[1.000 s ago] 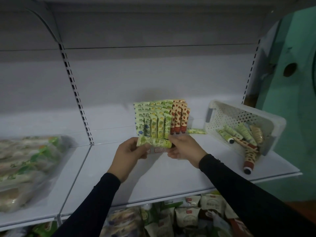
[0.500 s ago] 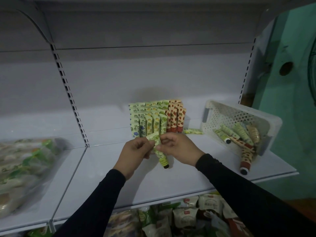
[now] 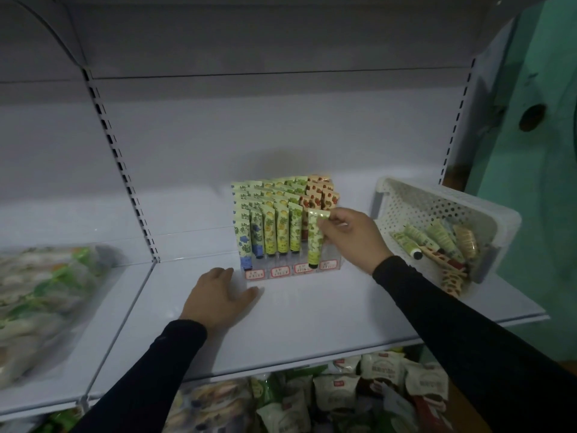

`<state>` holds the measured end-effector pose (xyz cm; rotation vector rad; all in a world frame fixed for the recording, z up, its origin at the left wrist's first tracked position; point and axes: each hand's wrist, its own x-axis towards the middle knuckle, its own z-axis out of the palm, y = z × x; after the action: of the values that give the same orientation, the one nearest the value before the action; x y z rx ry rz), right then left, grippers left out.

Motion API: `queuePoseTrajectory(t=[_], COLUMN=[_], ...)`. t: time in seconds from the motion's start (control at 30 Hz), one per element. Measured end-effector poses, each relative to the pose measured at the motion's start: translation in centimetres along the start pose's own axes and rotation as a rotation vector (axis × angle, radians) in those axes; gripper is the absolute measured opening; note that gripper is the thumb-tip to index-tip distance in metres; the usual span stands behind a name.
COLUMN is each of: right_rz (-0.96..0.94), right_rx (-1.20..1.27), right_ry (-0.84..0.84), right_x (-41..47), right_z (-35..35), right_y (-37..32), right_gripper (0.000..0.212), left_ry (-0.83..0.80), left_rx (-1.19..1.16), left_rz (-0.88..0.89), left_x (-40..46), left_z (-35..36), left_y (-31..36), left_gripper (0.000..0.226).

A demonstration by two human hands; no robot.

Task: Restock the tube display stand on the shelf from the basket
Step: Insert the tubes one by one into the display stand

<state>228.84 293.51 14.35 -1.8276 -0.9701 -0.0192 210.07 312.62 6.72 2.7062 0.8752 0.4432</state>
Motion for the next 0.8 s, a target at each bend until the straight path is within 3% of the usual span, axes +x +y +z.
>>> queuePoseTrajectory(t=[0.13,0.33,0.47,0.8], right_rz=[0.012,0.039,0.000,-0.054], right_rx=[-0.001,0.044,0.052,-0.003], right_ry=[0.072,0.128,0.135,0.117], right_x=[1.6,3.2,3.1,3.4], right_z=[-0.9,-0.5,0.4,1.2], right_y=[0.3,0.6,0.3,0.8], right_gripper=[0.048,0.025,0.033,0.026], left_ry=[-0.056,-0.052,-0.030,-0.017], left_rx=[0.102,0.124,0.114,0.116], left_rz=[0.051,0.071,0.075,0.089], left_x=[0.5,0.7,0.7,0.7], left_z=[1.0,1.5,1.5,1.4], left_y=[-0.4,-0.6,-0.4,-0.4], left_gripper=[0.060,0.071,0.066,0.063])
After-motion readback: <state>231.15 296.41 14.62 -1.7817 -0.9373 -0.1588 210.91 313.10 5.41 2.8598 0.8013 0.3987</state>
